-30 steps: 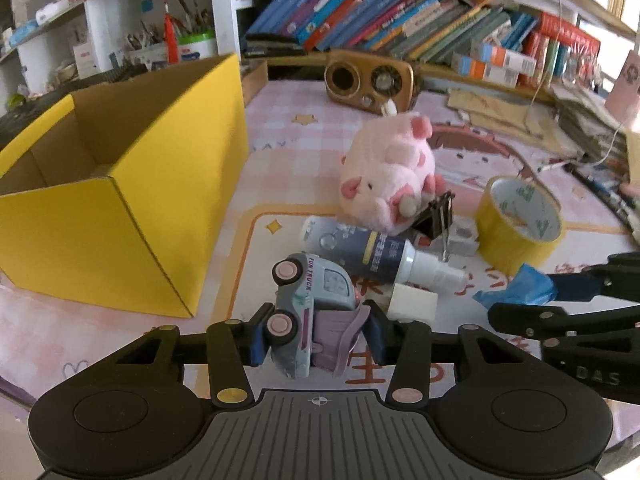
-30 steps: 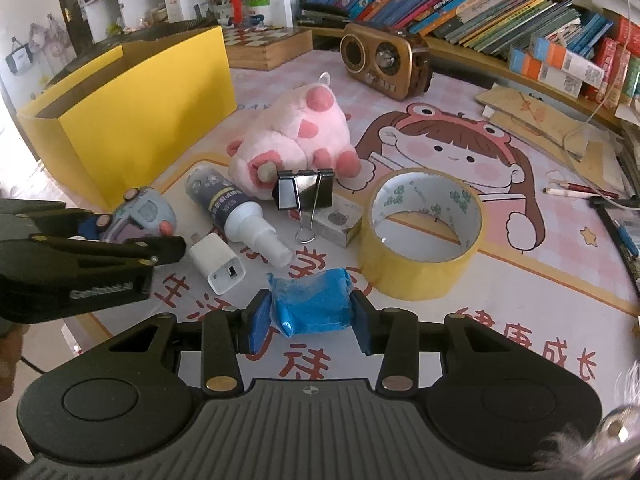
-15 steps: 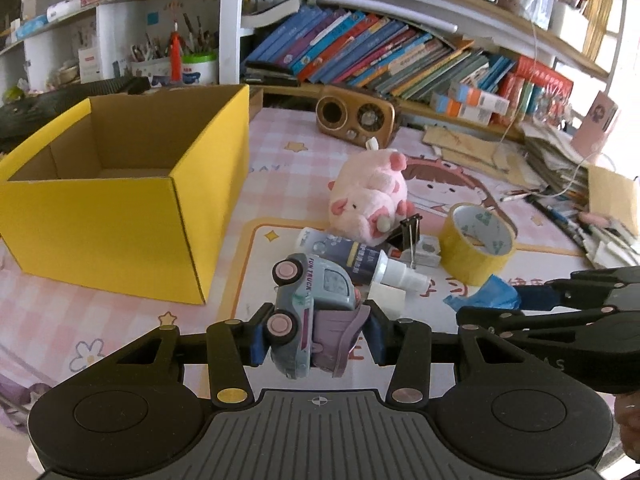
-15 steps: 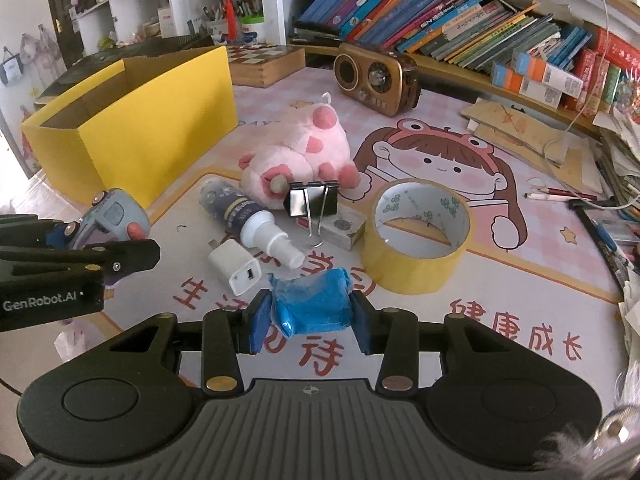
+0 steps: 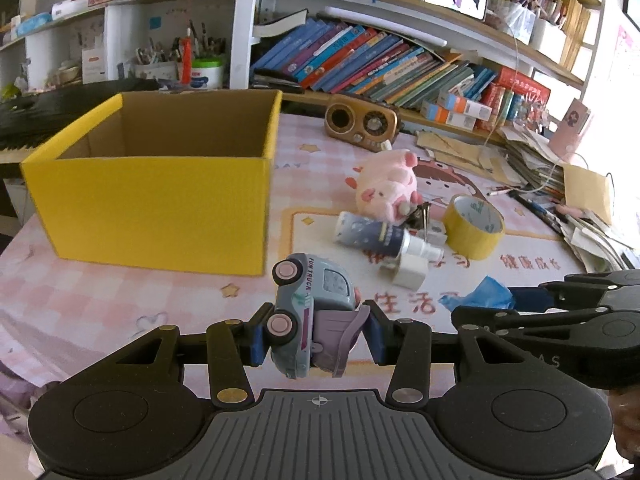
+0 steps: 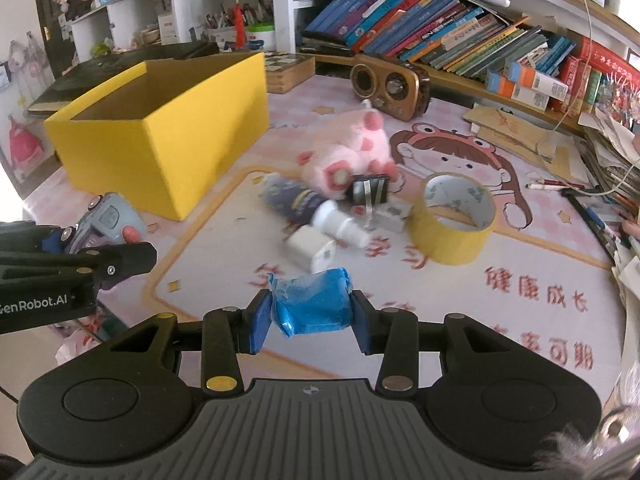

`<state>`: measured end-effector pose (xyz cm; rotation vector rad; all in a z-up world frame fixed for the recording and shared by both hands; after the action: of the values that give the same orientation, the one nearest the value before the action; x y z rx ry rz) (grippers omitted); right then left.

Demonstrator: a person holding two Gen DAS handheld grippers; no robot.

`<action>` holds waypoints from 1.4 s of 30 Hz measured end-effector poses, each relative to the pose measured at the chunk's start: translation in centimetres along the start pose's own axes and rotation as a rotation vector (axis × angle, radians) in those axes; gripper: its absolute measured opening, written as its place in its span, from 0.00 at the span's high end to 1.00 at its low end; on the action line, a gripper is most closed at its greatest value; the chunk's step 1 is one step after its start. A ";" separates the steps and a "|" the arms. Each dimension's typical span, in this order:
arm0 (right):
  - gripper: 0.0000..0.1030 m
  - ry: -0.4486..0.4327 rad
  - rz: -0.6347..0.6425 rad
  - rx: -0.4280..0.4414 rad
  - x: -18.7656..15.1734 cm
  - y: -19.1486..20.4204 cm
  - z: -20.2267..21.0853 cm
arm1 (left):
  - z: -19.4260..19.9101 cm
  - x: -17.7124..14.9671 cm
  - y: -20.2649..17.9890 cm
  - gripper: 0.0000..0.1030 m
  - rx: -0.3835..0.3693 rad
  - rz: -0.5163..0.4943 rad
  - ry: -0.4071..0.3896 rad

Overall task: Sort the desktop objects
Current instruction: 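Lift the toy car and blue bag and carry both toward the yellow box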

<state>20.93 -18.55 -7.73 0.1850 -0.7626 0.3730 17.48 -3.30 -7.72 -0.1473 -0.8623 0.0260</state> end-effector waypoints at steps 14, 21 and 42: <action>0.62 -0.007 -0.043 0.017 -2.9 8.8 2.3 | 5.5 -3.5 5.6 0.56 -0.001 -0.040 0.015; 0.62 -0.009 -0.045 0.034 -4.4 12.7 3.2 | 7.8 -5.5 8.1 0.56 0.007 -0.031 0.016; 0.62 -0.028 0.062 0.105 -4.2 19.7 4.1 | 11.9 -6.7 13.2 0.56 0.072 0.044 -0.040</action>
<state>7.80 -2.77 -7.20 0.2665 -0.7784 0.4704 4.59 10.65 -6.98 -0.0985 -0.8972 0.1010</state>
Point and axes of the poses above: each gripper's, at about its wrist camera, not at the fingertips, and z roughly against the way its jaws point, y to its left, x to its top, the point moved 9 cm from there along -z, roughly the way its jaws point, and after that the axes turned 1 degree about -y, right-handed, at the moved point
